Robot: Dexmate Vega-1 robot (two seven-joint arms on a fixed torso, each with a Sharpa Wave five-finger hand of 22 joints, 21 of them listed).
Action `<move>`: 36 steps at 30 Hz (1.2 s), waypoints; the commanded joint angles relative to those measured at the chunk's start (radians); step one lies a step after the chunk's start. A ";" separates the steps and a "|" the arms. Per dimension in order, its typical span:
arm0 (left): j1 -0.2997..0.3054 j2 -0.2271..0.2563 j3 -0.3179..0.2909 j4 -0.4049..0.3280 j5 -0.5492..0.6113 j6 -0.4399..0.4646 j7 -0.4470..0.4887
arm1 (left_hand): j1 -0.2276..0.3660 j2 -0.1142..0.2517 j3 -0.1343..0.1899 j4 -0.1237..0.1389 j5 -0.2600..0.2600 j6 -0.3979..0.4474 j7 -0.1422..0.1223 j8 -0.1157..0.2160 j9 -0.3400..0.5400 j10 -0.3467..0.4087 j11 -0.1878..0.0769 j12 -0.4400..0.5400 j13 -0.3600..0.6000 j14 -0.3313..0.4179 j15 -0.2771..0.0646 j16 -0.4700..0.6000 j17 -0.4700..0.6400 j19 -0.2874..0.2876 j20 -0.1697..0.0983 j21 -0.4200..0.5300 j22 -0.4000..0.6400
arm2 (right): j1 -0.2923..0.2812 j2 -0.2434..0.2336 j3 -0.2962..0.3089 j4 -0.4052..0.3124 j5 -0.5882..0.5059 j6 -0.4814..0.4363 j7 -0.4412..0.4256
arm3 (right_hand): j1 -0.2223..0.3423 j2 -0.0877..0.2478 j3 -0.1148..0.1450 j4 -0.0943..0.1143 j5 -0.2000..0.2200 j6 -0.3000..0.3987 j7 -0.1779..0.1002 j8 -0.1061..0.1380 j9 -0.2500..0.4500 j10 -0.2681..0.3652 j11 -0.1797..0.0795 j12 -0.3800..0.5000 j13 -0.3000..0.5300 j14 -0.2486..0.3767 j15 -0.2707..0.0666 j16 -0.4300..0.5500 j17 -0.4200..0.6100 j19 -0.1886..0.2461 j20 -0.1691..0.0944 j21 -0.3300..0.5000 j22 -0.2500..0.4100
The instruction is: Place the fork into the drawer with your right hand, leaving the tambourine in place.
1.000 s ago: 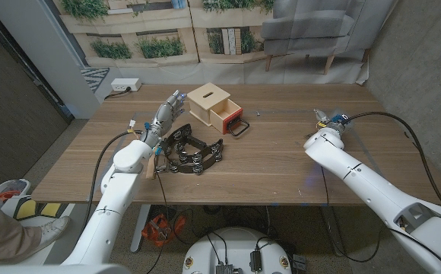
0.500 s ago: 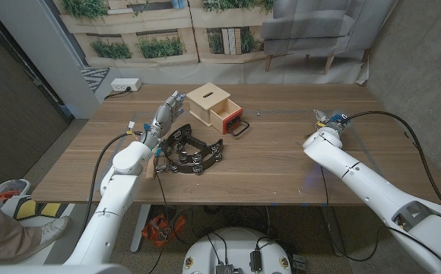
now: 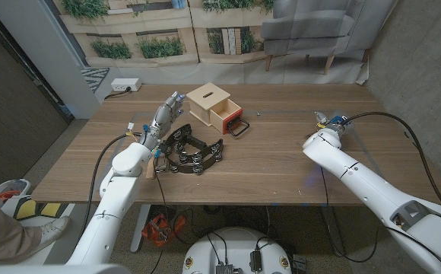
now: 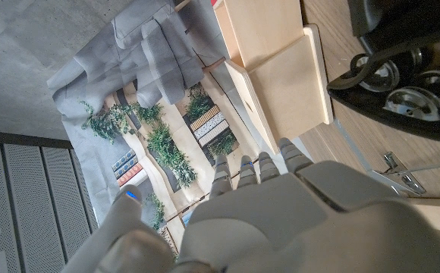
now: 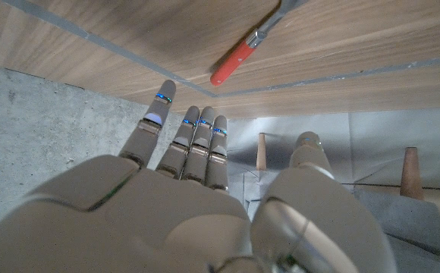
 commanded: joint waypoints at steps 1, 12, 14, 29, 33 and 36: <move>0.014 0.001 -0.002 -0.025 0.006 0.013 0.006 | 0.005 0.001 0.003 -0.005 0.000 0.004 0.001 0.002 0.002 0.006 0.003 0.005 0.002 -0.017 0.005 0.006 0.003 -0.008 -0.001 0.009 0.005 | 0.014 0.004 -0.008 0.039 -0.001 0.000 0.003 | -0.002 0.004 -0.007 0.001 0.004 0.015 0.001 0.001 -0.001 0.015 0.003 0.003 0.002 0.012 0.001 0.008 0.004 0.013 -0.003 0.004 0.001; 0.016 0.000 0.005 -0.036 0.011 0.021 0.007 | 0.005 0.002 0.003 -0.005 0.000 0.005 0.002 0.002 0.002 0.006 0.002 0.005 0.002 -0.016 0.005 0.007 0.003 -0.008 -0.001 0.009 0.005 | 0.023 0.012 -0.001 0.072 0.000 -0.004 -0.004 | -0.037 0.010 -0.020 0.021 0.006 0.057 -0.002 0.009 -0.001 0.070 -0.004 0.020 0.001 0.043 -0.019 0.013 0.010 0.029 -0.011 0.004 0.002; 0.017 -0.001 0.006 -0.037 0.012 0.021 0.008 | 0.005 0.002 0.003 -0.005 0.000 0.005 0.002 0.003 0.002 0.007 0.001 0.006 0.002 -0.017 0.005 0.006 0.003 -0.008 -0.001 0.009 0.005 | 0.026 0.014 -0.004 0.078 -0.002 -0.007 -0.005 | -0.038 0.010 -0.021 0.022 0.006 0.072 -0.004 0.013 -0.001 0.075 -0.006 0.022 0.002 0.050 -0.021 0.014 0.009 0.034 -0.012 0.005 0.002; 0.000 -0.002 0.014 -0.023 0.016 0.024 0.008 | 0.004 0.002 0.002 -0.006 0.001 0.006 0.002 0.003 0.002 0.007 0.003 0.005 0.002 -0.016 0.004 0.007 0.003 -0.008 0.000 0.009 0.005 | 0.066 0.039 -0.025 0.146 -0.003 -0.009 0.004 | -0.020 0.011 -0.016 0.011 0.010 0.076 -0.005 0.007 0.000 0.083 -0.010 0.023 0.002 0.062 -0.026 0.010 0.007 0.045 -0.017 0.006 0.002; -0.007 -0.001 0.015 -0.019 0.017 0.028 0.006 | 0.004 0.002 0.002 -0.006 0.001 0.006 0.002 0.003 0.002 0.008 0.004 0.006 0.002 -0.016 0.005 0.007 0.003 -0.008 0.000 0.009 0.005 | 0.076 0.046 -0.028 0.162 -0.003 -0.010 0.004 | -0.020 0.012 -0.017 0.011 0.011 0.076 -0.007 0.006 0.000 0.082 -0.012 0.022 0.003 0.061 -0.029 0.008 0.007 0.043 -0.019 0.004 0.002; -0.010 0.000 0.015 -0.016 0.017 0.031 0.006 | 0.004 0.002 0.002 -0.006 0.001 0.006 0.002 0.003 0.002 0.008 0.003 0.006 0.002 -0.016 0.005 0.007 0.003 -0.008 -0.001 0.010 0.005 | 0.082 0.047 -0.035 0.171 -0.006 -0.009 0.007 | -0.021 0.012 -0.017 0.011 0.011 0.077 -0.006 0.005 0.000 0.083 -0.011 0.022 0.003 0.061 -0.027 0.007 0.007 0.044 -0.018 0.004 0.002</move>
